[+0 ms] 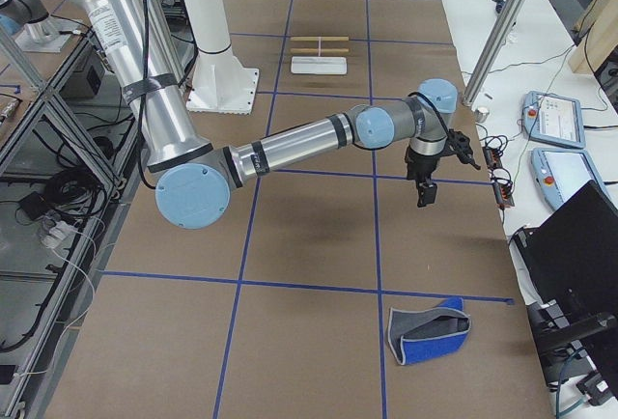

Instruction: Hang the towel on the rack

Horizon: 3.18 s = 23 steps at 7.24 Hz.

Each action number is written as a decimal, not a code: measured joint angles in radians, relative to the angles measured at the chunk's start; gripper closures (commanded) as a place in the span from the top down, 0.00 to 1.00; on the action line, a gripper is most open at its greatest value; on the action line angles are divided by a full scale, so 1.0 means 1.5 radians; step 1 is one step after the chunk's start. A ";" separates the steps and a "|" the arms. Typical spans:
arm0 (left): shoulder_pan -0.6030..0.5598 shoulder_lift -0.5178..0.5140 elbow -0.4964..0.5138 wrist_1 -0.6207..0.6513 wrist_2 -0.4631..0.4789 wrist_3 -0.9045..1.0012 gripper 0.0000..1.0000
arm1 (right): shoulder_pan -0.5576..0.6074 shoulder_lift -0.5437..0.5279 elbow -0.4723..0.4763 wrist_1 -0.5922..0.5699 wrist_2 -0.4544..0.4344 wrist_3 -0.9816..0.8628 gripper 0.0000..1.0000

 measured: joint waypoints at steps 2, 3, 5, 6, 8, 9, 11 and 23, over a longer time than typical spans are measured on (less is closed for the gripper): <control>0.001 -0.003 0.000 0.000 0.001 -0.002 0.98 | 0.004 0.022 -0.155 0.139 -0.031 -0.013 0.87; 0.002 -0.003 -0.001 0.000 0.001 -0.003 0.98 | 0.007 0.035 -0.233 0.184 -0.036 -0.013 0.86; 0.004 -0.005 -0.002 0.001 0.001 -0.004 0.98 | 0.019 0.059 -0.338 0.211 -0.041 -0.009 0.81; 0.004 -0.005 -0.002 0.001 0.001 -0.004 0.98 | 0.025 0.069 -0.377 0.229 -0.059 -0.006 0.76; 0.005 -0.006 -0.002 0.001 0.001 -0.005 0.98 | 0.030 0.090 -0.484 0.335 -0.112 -0.002 0.73; 0.005 -0.006 -0.003 0.001 0.001 -0.005 0.98 | 0.032 0.102 -0.521 0.361 -0.120 0.005 0.72; 0.004 -0.006 -0.005 0.001 0.001 -0.005 0.98 | 0.033 0.111 -0.546 0.376 -0.123 0.032 0.71; 0.004 -0.007 -0.006 0.001 0.000 -0.005 0.98 | 0.015 0.098 -0.600 0.431 -0.120 0.040 0.00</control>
